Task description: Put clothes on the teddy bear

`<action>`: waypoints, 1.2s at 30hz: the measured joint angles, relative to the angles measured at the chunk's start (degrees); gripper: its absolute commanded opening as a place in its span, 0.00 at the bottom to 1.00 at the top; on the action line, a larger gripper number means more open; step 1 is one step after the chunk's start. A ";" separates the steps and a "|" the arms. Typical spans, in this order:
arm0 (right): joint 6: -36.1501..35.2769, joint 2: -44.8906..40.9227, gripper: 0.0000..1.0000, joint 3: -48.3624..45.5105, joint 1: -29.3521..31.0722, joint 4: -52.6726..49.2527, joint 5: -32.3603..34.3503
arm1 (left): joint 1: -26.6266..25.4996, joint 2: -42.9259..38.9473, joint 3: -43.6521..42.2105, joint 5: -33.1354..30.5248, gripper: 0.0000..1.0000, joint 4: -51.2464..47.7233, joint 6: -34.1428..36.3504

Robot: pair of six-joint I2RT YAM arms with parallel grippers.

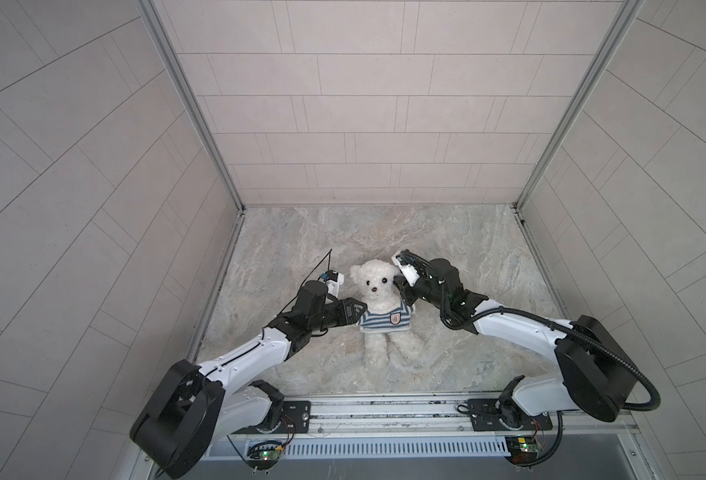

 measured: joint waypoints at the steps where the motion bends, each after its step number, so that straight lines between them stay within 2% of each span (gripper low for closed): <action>1: 0.17 0.39 0.31 0.00 -0.02 0.37 0.00 | 0.00 0.13 0.00 -0.20 0.54 0.04 -0.22; 10: 1.03 1.70 0.45 0.98 -0.07 -0.33 1.62 | 0.00 1.14 -0.17 -1.36 0.55 0.07 -0.92; 17: 1.70 -2.78 0.53 4.33 -0.07 -8.09 4.59 | 0.00 1.38 -0.98 -1.46 0.55 -0.02 -0.92; 19: 2.84 -4.50 0.60 5.11 -0.04 -10.49 5.38 | 0.00 1.57 -0.98 -1.46 0.54 0.00 -0.90; 22: 4.83 -7.08 0.61 5.79 0.26 -14.69 6.27 | -0.02 1.75 -0.98 -1.46 0.54 0.02 -0.90; 25: 6.86 -9.33 0.62 5.95 2.40 -18.99 7.54 | -0.02 1.86 -0.98 -1.42 0.53 0.07 -1.01; 30: 9.94 -11.21 0.63 5.92 10.56 -24.39 9.94 | -0.02 2.16 -1.20 -1.25 0.52 0.92 -1.84; 33: 13.20 -11.21 0.62 4.92 14.27 -24.90 10.27 | -0.04 2.36 -1.75 -1.01 0.51 2.14 -2.73; 36: 17.70 -11.21 0.60 1.73 15.37 -23.54 10.27 | -0.46 2.40 -2.32 -0.94 0.50 3.06 -3.69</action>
